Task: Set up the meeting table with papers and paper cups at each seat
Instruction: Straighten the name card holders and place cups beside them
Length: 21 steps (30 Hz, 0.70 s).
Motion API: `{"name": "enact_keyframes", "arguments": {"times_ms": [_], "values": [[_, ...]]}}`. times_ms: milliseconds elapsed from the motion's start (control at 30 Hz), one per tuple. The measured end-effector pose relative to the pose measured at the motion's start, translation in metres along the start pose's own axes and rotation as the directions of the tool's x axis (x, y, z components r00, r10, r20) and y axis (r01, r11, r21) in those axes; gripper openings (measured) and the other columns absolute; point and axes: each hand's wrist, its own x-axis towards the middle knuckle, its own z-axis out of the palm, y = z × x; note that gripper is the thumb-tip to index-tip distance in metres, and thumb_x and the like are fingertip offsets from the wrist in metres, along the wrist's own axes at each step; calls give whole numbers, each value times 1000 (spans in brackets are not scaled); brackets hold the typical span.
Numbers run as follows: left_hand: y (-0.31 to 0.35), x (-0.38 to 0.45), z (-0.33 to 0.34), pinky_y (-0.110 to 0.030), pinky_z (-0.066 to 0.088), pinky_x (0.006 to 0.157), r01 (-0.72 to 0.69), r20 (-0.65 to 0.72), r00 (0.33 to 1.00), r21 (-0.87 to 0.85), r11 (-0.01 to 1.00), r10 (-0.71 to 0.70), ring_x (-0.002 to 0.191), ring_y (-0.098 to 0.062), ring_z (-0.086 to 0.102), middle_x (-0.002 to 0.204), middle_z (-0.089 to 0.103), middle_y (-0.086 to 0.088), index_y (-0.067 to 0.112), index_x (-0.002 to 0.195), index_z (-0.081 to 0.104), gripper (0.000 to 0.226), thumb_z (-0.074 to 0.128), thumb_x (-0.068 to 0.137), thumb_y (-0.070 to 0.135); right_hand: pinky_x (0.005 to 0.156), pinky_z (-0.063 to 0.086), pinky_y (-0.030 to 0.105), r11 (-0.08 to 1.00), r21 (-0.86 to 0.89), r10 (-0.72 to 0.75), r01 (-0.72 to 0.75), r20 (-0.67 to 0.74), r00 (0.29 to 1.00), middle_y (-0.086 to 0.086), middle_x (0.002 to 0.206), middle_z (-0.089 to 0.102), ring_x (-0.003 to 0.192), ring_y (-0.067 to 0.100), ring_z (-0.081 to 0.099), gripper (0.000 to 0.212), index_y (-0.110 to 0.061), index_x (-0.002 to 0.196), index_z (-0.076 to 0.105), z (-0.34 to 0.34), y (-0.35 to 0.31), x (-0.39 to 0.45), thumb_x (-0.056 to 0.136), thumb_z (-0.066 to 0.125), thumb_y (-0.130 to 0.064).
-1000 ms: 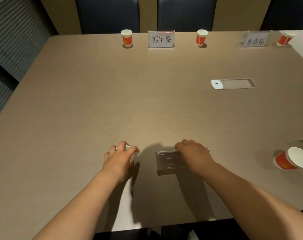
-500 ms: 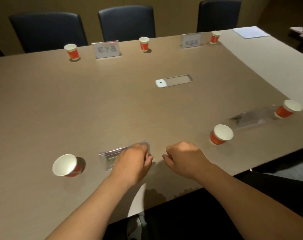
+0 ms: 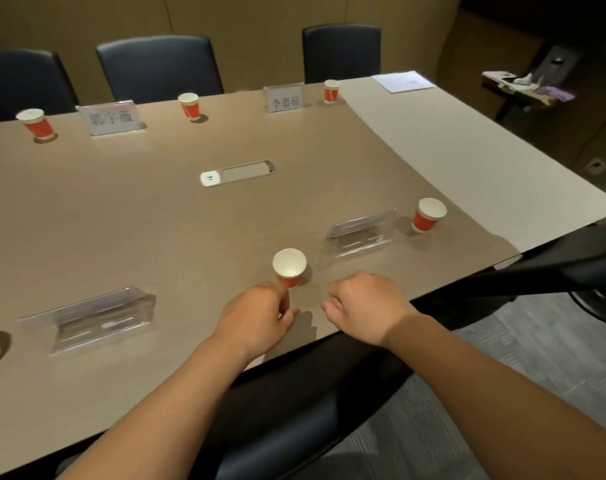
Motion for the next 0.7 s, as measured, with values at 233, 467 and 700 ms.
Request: {"name": "enact_keyframes", "arguments": {"times_ms": [233, 467, 700], "values": [[29, 72, 24, -33, 53, 67, 92, -8, 996, -5, 996, -92, 87, -24, 63, 95, 64, 3, 21, 82, 58, 18, 53, 90, 37, 63, 39, 31, 1000, -20, -5, 6, 51, 999, 3, 73, 53, 69, 24, 50, 37, -24, 62, 32, -4, 84, 31, 94, 45, -38], [25, 133, 41, -33, 52, 72, 206, -25, 978, -39, 978, -207, 94, -20, 61, 101, 59, 5, 27, 93, 58, 11, 54, 89, 36, 87, 44, 37, 995, -96, -20, 22, 22, 1000, 8, 107, 61, 101, 28, 56, 24, -15, 105, 56, 2, 147, 100, 91, 48, -32], [20, 158, 58, -42, 44, 95, 484, -10, 873, 155, 861, -488, 124, -27, 46, 137, 42, -1, 25, 136, 39, 75, 62, 76, 64, 109, 33, 43, 988, -137, -75, 74, -4, 997, 7, 138, 47, 129, 27, 41, 57, -16, 138, 38, 30, 204, 178, 84, 56, -20]]}}
